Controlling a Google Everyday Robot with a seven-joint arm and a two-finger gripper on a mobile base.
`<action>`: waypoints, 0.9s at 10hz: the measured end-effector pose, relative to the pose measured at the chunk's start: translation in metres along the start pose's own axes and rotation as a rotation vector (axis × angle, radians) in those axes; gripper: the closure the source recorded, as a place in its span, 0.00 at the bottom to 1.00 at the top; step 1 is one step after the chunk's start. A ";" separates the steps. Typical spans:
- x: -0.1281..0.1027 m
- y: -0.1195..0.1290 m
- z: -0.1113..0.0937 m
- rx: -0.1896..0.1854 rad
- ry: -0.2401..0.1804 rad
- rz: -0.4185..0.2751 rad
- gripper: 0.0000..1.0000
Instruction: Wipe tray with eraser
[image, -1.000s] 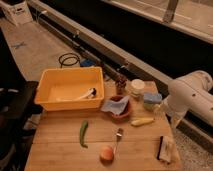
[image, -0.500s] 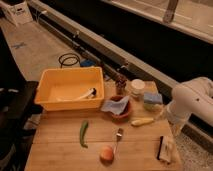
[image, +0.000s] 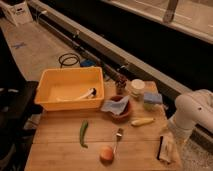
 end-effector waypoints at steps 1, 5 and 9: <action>-0.001 -0.002 0.000 0.000 0.000 -0.003 0.35; -0.001 -0.002 0.002 -0.006 -0.004 -0.006 0.35; 0.005 0.001 0.039 -0.023 -0.038 -0.002 0.35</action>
